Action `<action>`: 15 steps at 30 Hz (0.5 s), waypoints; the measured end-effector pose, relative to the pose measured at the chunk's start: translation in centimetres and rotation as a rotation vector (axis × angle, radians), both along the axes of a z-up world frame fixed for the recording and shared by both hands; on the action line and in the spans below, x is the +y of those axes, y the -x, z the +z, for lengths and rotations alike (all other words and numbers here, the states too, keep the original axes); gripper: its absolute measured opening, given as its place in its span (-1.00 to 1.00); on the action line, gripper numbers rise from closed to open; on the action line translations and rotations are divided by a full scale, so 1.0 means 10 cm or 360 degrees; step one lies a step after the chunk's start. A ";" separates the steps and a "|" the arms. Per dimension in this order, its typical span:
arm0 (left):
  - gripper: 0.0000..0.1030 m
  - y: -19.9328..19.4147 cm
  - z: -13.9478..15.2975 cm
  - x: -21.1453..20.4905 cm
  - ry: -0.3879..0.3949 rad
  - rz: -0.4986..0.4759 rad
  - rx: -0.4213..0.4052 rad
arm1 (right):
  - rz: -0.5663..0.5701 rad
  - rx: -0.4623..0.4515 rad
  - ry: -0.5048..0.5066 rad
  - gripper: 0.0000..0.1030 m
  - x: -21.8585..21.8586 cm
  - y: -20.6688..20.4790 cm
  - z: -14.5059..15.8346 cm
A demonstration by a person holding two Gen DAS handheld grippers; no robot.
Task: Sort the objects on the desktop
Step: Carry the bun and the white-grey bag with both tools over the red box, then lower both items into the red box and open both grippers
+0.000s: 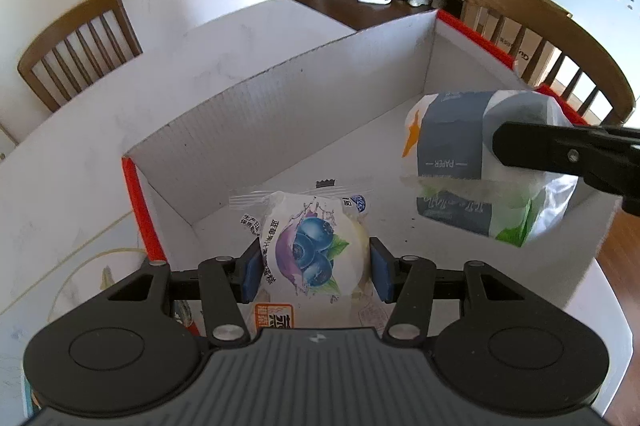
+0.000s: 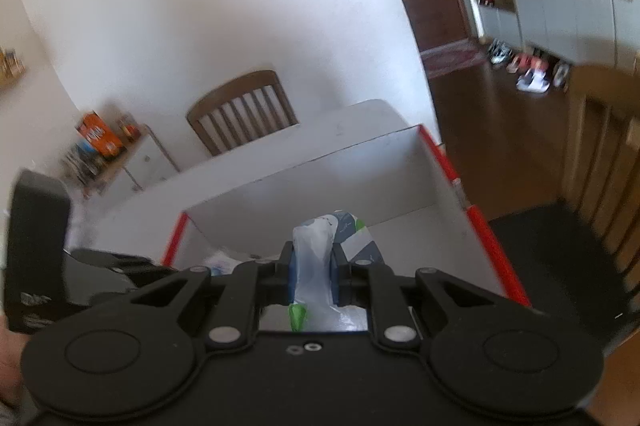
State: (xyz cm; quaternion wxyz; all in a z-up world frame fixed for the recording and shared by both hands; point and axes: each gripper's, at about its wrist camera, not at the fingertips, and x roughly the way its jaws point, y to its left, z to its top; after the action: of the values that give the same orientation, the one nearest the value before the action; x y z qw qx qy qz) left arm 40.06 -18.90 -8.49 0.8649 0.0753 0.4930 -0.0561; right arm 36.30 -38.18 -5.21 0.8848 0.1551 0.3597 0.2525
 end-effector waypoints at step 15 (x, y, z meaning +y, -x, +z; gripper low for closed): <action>0.03 -0.16 -0.21 -0.04 -0.0008 -0.0002 0.0116 | 0.0091 0.0070 0.0230 -0.63 0.09 -0.13 -0.20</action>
State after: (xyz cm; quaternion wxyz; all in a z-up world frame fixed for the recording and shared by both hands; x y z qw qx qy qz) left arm 41.63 -19.32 -10.59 0.8462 0.0757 0.5243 -0.0579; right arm 37.57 -37.27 -7.19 0.8780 0.0860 0.4007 0.2474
